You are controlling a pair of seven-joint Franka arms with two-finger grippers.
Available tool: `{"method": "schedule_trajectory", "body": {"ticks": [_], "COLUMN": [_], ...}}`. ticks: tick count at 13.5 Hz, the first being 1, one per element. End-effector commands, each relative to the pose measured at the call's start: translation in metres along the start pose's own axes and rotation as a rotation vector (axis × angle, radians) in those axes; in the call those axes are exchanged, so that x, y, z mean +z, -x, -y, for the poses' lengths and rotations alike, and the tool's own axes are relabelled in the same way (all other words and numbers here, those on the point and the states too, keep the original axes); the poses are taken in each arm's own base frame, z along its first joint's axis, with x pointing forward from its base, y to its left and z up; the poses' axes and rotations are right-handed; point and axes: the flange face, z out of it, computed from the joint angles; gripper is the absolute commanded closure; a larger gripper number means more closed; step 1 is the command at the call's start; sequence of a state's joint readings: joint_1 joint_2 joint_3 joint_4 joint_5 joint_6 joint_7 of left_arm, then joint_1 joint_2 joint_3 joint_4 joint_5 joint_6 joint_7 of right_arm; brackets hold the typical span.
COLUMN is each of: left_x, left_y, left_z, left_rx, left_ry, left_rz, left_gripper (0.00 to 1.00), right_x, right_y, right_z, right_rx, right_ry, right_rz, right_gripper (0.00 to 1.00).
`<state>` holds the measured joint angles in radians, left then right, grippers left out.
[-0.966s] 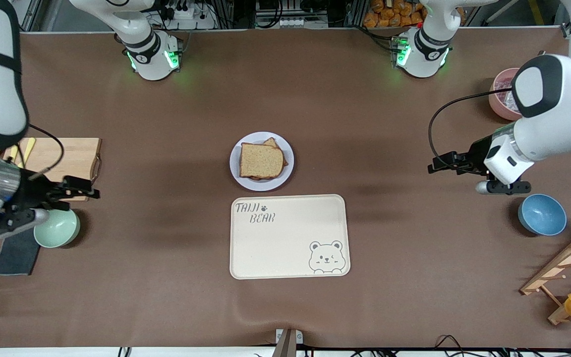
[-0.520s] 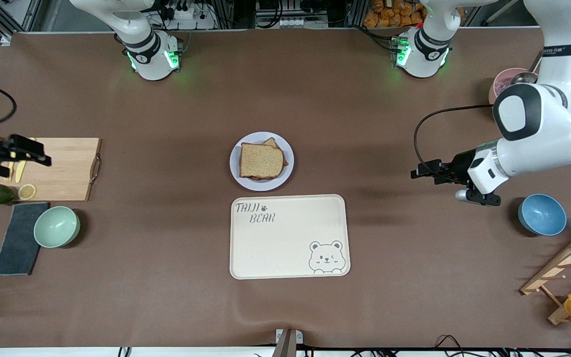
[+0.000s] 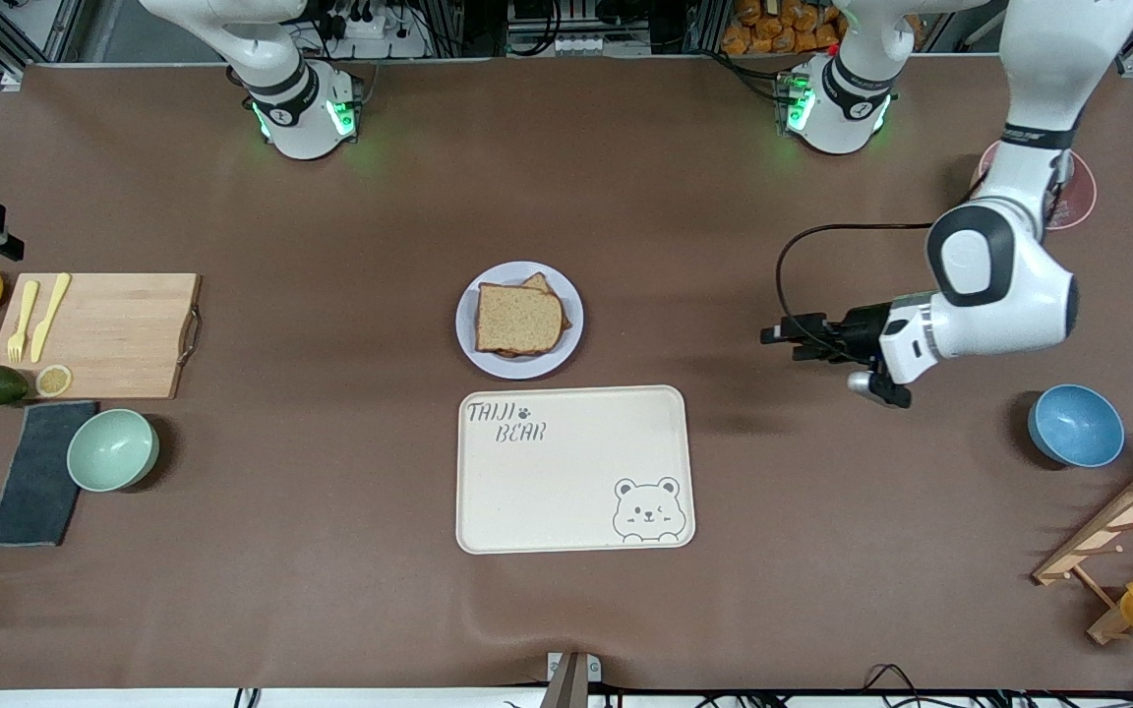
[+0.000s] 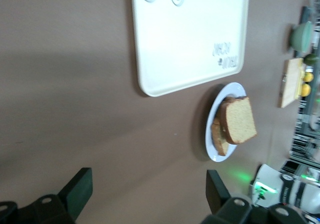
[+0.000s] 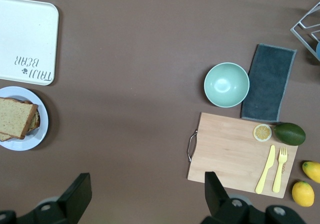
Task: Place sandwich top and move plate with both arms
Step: 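Withdraw the right gripper while the left gripper reaches toward the plate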
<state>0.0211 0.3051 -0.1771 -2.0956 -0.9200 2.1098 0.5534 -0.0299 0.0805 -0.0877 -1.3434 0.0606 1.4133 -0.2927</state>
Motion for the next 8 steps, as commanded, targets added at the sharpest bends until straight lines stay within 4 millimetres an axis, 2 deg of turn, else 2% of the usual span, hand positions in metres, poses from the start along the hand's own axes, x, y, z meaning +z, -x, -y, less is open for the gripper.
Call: {"method": "schedule_trajectory", "body": {"ticks": [1, 3, 4, 5, 6, 8], "left_x": [0.042, 0.087, 0.105, 0.120, 0.137, 0.173], "left_y": [0.003, 0.017, 0.023, 0.026, 0.030, 0.039], "left_z": [-0.014, -0.020, -0.030, -0.033, -0.031, -0.017], "left_rx": [-0.003, -0.085, -0.089, -0.100, -0.107, -0.088], "left_ry": [0.017, 0.076, 0.108, 0.132, 0.158, 0.239], "left_rz": [-0.033, -0.058, -0.070, -0.082, -0.091, -0.157], "left_gripper": [0.00, 0.00, 0.00, 0.00, 0.00, 0.00], "right_x": [0.011, 0.013, 0.011, 0.007, 0.005, 0.003], "right_y": [0.020, 0.015, 0.014, 0.011, 0.008, 0.006], "right_z": [0.010, 0.014, 0.014, 0.025, 0.036, 0.028], "right_rx": [0.013, 0.014, 0.008, -0.010, -0.020, 0.011], "right_ry": [0.008, 0.023, 0.028, 0.048, 0.084, 0.079], "right_rz": [0.007, -0.041, -0.051, -0.059, -0.057, -0.069], "right_gripper": [0.00, 0.00, 0.00, 0.00, 0.00, 0.00]}}
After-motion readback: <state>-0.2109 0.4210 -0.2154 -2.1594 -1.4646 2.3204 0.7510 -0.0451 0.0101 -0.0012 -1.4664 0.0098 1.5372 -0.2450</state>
